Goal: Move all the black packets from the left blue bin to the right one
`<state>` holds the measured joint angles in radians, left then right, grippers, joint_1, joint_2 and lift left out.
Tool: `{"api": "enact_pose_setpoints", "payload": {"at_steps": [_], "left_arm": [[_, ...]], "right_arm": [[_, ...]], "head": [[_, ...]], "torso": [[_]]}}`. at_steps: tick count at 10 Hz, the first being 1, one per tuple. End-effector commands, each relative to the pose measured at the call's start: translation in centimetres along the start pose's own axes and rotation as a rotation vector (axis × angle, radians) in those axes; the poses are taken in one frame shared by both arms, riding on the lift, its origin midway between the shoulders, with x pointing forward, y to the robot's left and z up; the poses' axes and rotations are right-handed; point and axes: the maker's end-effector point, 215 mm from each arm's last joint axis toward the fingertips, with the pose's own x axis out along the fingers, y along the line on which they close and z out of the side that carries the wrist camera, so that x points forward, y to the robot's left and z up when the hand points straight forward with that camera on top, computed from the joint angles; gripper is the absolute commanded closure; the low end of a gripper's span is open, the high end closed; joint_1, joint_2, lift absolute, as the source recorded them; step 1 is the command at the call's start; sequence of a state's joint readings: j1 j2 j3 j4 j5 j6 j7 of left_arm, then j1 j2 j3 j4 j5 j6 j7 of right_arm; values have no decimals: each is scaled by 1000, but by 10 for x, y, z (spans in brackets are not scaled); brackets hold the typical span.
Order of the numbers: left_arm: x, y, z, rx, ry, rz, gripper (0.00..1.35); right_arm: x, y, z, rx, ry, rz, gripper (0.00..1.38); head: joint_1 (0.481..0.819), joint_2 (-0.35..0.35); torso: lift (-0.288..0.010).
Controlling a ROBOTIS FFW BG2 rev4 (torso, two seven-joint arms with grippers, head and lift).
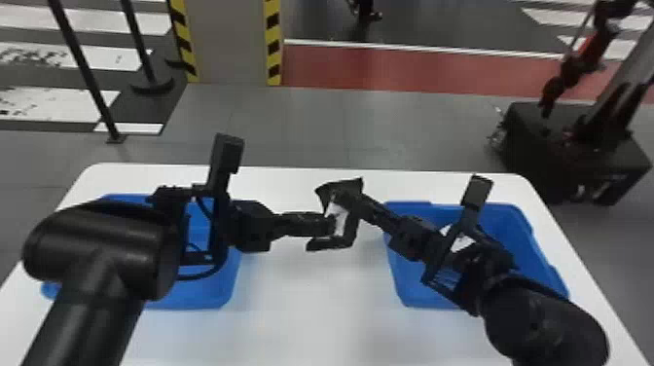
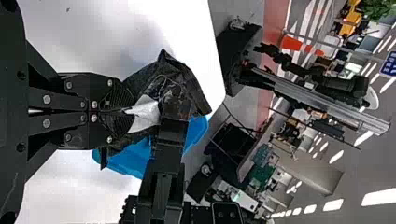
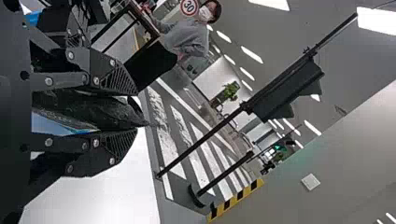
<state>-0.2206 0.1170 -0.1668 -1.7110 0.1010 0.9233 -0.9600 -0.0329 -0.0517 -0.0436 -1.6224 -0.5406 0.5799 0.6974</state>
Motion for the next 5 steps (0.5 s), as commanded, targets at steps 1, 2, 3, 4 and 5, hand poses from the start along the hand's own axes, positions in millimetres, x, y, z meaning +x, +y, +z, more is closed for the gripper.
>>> {"api": "enact_pose_setpoints", "payload": {"at_steps": [1, 2, 3, 4, 5], "left_arm": [[-1, 1, 2, 0, -14, 1, 1213], [-2, 3, 2, -4, -20, 11, 1193], [-3, 7, -7, -34, -28, 29, 970], [-7, 13, -22, -75, -32, 48, 516], [-16, 23, -34, -95, -34, 76, 153]], "right_arm": [[0, -1, 2, 3, -23, 6, 1280], [0, 1, 6, -4, -35, 18, 1280], [0, 3, 9, 11, -60, 33, 1280], [-2, -2, 15, 27, -102, 33, 1280], [-17, -24, 25, 22, -123, -21, 1280]], "head": [[695, -67], [695, -67], [695, -66], [695, -63], [695, -61]], "torso": [[-110], [-110], [-110], [-110], [-110]]}}
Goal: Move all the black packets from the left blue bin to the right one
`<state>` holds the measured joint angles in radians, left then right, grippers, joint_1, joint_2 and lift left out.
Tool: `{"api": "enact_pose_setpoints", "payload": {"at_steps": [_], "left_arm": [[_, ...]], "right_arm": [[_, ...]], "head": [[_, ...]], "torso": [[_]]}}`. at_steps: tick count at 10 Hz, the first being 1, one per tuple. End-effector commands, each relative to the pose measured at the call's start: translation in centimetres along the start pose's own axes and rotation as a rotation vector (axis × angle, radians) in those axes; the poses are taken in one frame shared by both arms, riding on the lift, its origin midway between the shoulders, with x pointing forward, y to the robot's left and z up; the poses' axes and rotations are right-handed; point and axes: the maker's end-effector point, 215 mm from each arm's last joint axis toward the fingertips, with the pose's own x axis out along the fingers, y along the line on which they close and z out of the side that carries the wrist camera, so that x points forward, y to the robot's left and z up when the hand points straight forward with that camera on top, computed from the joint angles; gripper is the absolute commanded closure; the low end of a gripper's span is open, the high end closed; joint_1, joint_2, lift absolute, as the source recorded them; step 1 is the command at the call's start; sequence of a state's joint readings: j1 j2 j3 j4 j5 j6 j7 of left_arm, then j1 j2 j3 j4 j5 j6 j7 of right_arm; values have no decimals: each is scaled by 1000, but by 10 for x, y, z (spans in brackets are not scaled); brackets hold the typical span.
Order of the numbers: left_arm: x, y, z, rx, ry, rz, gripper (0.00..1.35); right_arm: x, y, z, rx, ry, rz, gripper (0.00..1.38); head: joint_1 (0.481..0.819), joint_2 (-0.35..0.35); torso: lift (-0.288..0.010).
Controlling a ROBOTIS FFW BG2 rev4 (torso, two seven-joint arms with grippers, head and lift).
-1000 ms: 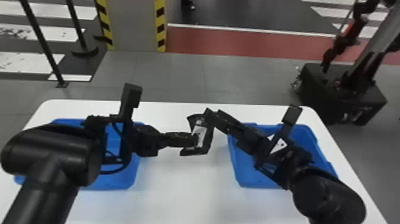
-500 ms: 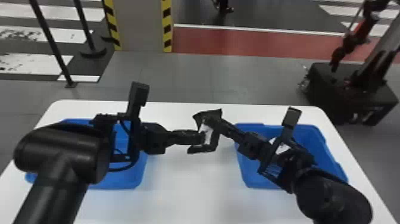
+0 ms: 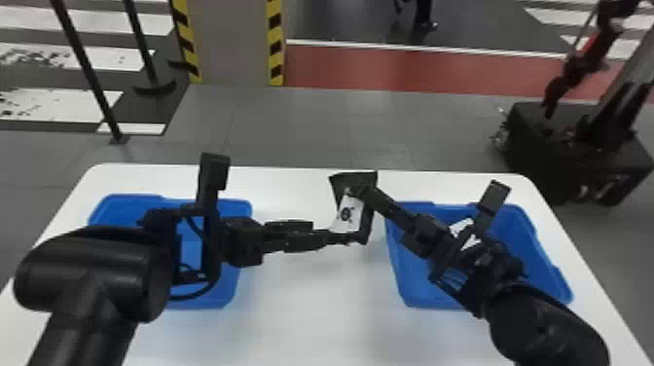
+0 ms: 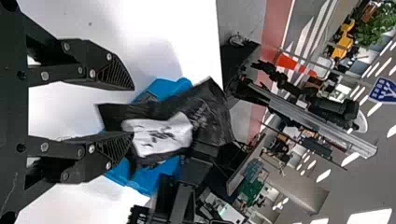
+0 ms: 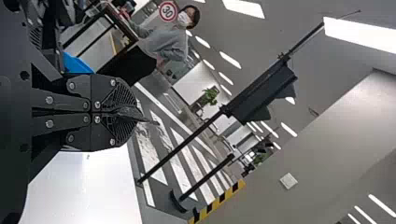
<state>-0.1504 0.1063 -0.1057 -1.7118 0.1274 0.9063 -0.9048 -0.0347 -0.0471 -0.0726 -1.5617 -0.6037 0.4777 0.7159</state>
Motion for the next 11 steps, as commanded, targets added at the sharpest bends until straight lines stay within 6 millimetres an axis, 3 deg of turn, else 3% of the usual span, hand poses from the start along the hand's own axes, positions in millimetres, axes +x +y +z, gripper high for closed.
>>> {"api": "enact_pose_setpoints", "payload": {"at_steps": [1, 2, 3, 5, 6, 7, 8, 9, 10, 11], "left_arm": [[-17, 14, -15, -25, -22, 34, 111], [-39, 20, -22, -27, -54, 73, 139], [-75, 29, -25, -27, -104, 136, 142], [-140, 40, -30, -19, -155, 257, 145], [-169, 43, -32, -15, -168, 315, 145], [-200, 45, -29, 5, -184, 381, 145], [-228, 50, -27, 27, -195, 455, 145], [-253, 61, -28, 40, -187, 531, 145], [-275, 74, -29, 54, -177, 601, 145], [-298, 90, -33, 58, -159, 684, 145]], "right_arm": [[-28, -40, 29, -26, -54, -99, 1280], [-50, -68, 48, -47, -87, -174, 1280], [-72, -96, 63, -69, -108, -245, 1280], [-103, -124, 76, -94, -111, -331, 1280], [-119, -134, 75, -92, -112, -366, 1280], [-138, -138, 55, -62, -68, -411, 1233], [-155, -135, 37, -71, -19, -473, 766], [-168, -129, 31, -92, -10, -517, 151], [-173, -120, 28, -89, -16, -514, -2], [-172, -110, 26, -84, -22, -500, 121]], "head": [[695, -63], [695, -83], [695, -97], [695, -120], [695, -111], [695, -104], [695, -91], [695, -69], [695, -45], [695, -6]], "torso": [[-110], [-110], [-110], [-110], [-110], [-110], [-110], [-110], [-110], [-110]]}}
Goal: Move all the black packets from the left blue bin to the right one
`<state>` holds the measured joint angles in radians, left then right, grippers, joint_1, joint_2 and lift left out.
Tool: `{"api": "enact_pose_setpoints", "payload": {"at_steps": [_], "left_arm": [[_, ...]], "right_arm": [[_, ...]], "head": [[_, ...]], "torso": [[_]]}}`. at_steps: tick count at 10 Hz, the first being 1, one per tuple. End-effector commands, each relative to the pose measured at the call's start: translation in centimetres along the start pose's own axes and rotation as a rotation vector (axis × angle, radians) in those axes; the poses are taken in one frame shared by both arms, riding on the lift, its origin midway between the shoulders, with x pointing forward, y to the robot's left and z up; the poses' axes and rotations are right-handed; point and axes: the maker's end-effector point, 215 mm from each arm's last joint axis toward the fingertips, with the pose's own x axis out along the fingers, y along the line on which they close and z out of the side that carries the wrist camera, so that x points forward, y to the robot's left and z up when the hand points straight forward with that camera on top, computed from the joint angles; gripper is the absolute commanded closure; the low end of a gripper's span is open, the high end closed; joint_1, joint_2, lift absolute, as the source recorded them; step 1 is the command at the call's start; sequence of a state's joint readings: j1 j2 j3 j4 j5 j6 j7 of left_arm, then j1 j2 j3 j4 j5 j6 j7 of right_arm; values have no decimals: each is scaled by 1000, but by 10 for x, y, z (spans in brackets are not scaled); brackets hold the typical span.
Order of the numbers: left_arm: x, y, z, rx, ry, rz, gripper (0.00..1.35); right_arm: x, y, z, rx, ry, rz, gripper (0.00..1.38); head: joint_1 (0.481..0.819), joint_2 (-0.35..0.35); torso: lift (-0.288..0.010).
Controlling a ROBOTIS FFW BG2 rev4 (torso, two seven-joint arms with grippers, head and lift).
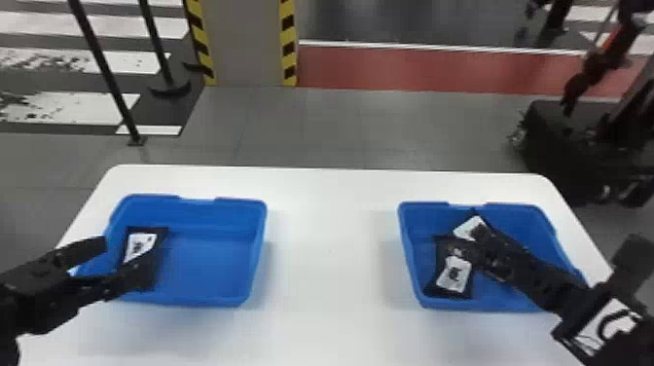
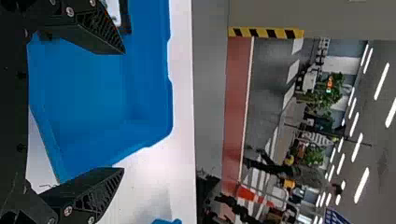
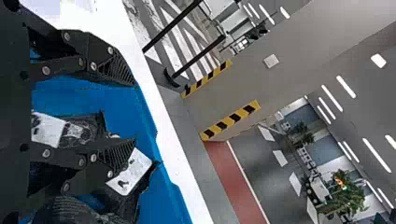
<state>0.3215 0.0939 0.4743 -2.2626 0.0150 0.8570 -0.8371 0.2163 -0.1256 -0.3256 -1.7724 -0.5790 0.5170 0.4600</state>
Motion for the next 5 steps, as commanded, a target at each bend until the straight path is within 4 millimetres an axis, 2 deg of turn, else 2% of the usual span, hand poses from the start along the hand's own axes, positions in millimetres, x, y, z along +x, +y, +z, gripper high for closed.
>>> {"api": "enact_pose_setpoints", "payload": {"at_steps": [1, 2, 3, 4, 5], "left_arm": [[-18, 46, -2, 19, 37, 143, 145], [-28, 77, -8, 22, 80, 248, 145], [-25, 96, -17, 6, 113, 294, 147], [-13, 116, -33, -21, 160, 328, 148], [6, 121, -44, -44, 189, 319, 150]], "right_arm": [[-5, 15, 2, 6, -17, 24, 269], [-5, 22, 1, 18, -22, 46, 346], [-4, 27, 2, 22, -26, 62, 384], [-7, 35, 1, 35, -30, 86, 394], [-13, 48, 6, 18, -43, 108, 395]], "head": [[695, 18], [695, 67], [695, 126], [695, 169], [695, 186]], "torso": [[-110], [-110], [-110], [-110], [-110]]}}
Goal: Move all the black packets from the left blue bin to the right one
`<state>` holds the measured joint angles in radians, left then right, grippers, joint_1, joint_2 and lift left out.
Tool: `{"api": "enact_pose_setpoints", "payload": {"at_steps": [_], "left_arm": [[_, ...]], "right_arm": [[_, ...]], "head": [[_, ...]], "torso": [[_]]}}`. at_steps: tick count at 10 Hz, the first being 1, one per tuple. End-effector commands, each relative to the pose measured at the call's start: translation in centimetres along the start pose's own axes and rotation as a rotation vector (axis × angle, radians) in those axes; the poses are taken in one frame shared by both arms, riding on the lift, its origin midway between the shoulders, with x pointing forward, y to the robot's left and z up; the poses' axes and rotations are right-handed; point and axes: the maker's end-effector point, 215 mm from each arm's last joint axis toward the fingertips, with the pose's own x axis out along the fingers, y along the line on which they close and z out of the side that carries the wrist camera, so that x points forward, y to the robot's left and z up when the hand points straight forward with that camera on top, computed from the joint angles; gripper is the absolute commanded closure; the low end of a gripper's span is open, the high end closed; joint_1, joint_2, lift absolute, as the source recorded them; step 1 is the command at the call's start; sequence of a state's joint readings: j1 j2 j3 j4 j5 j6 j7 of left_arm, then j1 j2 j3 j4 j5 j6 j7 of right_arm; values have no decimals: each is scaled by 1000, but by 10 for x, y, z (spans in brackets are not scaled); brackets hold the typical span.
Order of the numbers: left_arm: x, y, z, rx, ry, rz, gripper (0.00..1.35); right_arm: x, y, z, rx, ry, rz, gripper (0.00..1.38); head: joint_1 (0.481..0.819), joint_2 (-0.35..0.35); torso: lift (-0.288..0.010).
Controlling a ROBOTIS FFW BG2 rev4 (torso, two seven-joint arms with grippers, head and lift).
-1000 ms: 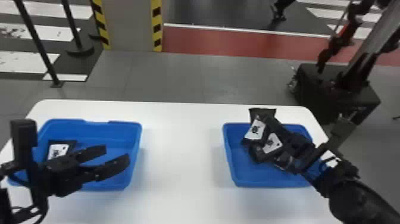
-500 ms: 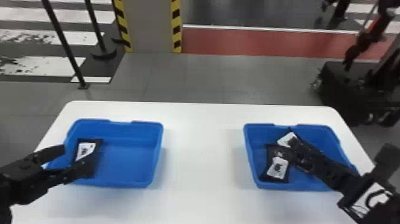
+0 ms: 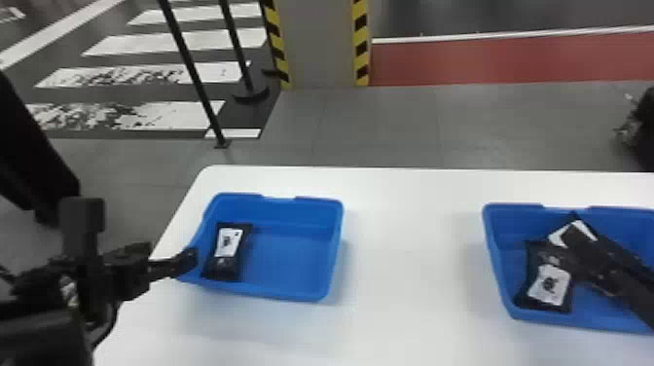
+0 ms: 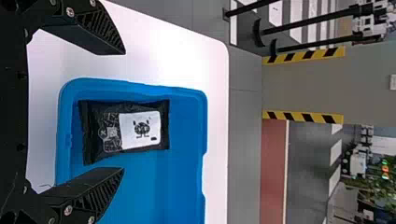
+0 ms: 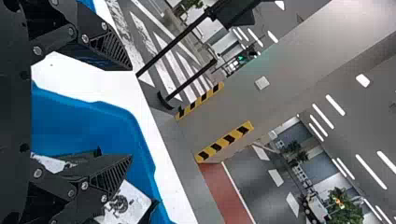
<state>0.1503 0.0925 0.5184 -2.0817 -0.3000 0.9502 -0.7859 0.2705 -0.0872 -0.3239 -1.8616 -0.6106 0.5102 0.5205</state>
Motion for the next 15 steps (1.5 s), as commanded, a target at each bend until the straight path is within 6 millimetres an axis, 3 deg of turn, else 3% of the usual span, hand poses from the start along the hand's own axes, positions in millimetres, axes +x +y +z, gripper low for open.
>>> {"api": "enact_pose_setpoints", "payload": {"at_steps": [1, 3, 4, 6, 7, 10, 12, 15], "left_arm": [[34, -7, -6, -9, 35, -35, 153], [58, -31, -4, 9, 37, -99, 170], [65, -41, -4, 9, 26, -120, 170], [76, -59, -10, 12, 49, -152, 171], [79, -64, -12, 26, 57, -147, 170], [87, -67, -7, 71, 94, -96, 170], [88, -58, -9, 76, 126, -39, 170], [94, -39, -38, 55, 189, 10, 173]], "right_arm": [[-11, 20, 37, -111, -117, 13, 395], [-26, 46, 68, -289, -206, 3, 395], [-32, 42, 66, -336, -218, -38, 395], [-35, 23, 41, -325, -174, -71, 400], [-35, 25, 36, -315, -169, -65, 400], [-33, 29, 34, -289, -165, -47, 400], [-31, 30, 28, -265, -155, -34, 400], [-31, 29, 19, -240, -136, -28, 400]], "head": [[695, 208], [695, 185], [695, 174], [695, 136], [695, 127], [695, 118], [695, 118], [695, 139]], "torso": [[-110], [-110], [-110], [-110], [-110], [-110], [-110], [-110]]}}
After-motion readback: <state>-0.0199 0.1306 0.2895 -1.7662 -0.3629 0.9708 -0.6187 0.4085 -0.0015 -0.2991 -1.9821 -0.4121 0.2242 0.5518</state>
